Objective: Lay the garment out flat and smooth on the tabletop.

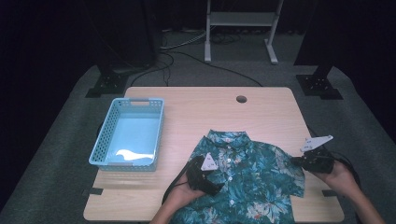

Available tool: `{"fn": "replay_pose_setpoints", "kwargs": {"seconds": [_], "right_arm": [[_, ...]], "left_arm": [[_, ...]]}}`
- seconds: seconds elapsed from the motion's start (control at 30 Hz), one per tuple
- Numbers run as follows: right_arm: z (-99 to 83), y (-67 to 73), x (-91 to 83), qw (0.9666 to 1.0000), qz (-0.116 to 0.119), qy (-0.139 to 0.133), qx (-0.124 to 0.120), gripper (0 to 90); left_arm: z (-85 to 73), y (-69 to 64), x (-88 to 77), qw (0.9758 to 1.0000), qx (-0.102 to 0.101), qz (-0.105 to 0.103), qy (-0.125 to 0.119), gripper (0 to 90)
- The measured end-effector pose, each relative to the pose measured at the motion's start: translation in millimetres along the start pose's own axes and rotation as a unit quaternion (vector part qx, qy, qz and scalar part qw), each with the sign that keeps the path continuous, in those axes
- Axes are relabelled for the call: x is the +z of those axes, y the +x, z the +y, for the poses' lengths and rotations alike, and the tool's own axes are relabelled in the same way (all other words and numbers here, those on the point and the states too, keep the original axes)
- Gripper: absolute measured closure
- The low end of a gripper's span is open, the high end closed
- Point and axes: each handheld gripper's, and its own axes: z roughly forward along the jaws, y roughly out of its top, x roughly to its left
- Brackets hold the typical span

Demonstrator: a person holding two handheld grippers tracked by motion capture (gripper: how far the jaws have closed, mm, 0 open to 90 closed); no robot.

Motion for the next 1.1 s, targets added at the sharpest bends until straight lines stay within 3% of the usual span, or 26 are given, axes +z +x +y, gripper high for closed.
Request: {"fn": "replay_pose_setpoints", "kwargs": {"seconds": [0.2,0.4,0.57,0.83,1.1], "right_arm": [[-7.4,-6.6,-1.5,0.9998,-0.007,-0.005,0.019,80.1],[-6.4,-5.9,-10.1,0.9993,-0.021,-0.022,0.020,70.7],[-5.3,-3.8,-16.8,0.9989,-0.025,-0.033,0.020,68.0],[-5.3,11.2,-10.6,0.9991,0.014,-0.037,0.017,58.3],[2.0,47.8,5.2,0.9968,0.068,-0.042,-0.009,50.5]], "left_arm": [[0.0,-0.1,0.0,1.0000,-0.001,0.000,0.000,9.1],[0.0,-0.3,0.0,1.0000,-0.001,0.001,0.000,9.1],[0.0,-0.3,0.1,1.0000,-0.002,0.001,0.000,9.1],[0.0,-0.4,0.0,1.0000,-0.002,0.001,0.000,9.1],[0.3,-0.7,0.1,1.0000,-0.004,0.002,0.001,9.1]]}}
